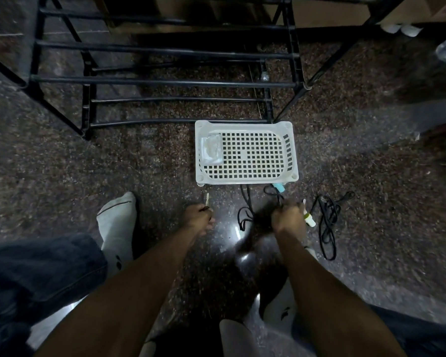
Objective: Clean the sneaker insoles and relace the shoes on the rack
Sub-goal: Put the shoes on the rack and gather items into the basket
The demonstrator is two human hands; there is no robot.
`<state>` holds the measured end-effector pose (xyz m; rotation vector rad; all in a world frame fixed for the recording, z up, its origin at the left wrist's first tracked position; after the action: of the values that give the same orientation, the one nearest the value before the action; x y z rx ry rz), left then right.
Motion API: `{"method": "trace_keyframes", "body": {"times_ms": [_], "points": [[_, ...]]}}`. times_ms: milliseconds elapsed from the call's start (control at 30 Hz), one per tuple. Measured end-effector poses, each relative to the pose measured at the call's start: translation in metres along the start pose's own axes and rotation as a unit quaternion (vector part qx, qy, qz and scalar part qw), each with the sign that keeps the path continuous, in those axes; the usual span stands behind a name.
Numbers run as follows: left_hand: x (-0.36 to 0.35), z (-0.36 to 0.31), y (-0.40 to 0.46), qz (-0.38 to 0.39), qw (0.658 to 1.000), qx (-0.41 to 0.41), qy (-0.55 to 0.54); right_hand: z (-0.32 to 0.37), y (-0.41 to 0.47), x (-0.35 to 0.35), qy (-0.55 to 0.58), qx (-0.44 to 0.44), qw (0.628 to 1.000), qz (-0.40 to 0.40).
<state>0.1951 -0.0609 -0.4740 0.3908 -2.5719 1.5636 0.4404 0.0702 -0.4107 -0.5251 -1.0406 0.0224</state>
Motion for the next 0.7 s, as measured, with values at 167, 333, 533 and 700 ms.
{"method": "trace_keyframes", "body": {"times_ms": [167, 333, 533, 700], "points": [[0.0, 0.003, 0.005, -0.002, 0.999, -0.003, 0.044, -0.02, 0.017, -0.009, -0.101, -0.003, 0.993, 0.057], [0.0, -0.006, 0.005, 0.001, 0.997, -0.043, 0.057, -0.028, 0.012, -0.011, -0.018, -0.04, 0.998, 0.045], [0.007, -0.01, 0.011, -0.026, 0.998, -0.054, 0.035, -0.022, 0.01, -0.008, -0.021, -0.022, 0.999, 0.041], [0.005, -0.013, 0.013, -0.011, 0.997, -0.057, 0.05, -0.016, 0.019, 0.015, -0.038, 0.005, 0.999, -0.022]]}}
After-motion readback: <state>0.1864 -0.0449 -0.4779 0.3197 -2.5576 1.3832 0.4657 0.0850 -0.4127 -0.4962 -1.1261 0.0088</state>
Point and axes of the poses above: each hand's wrist, its own y-axis towards the middle knuckle, its own x-axis out of the back of the hand, z = x × y, the point moved 10 cm from there along y, towards the middle knuckle, and after that the axes turned 11 degrees about y, right-handed, at the moved point
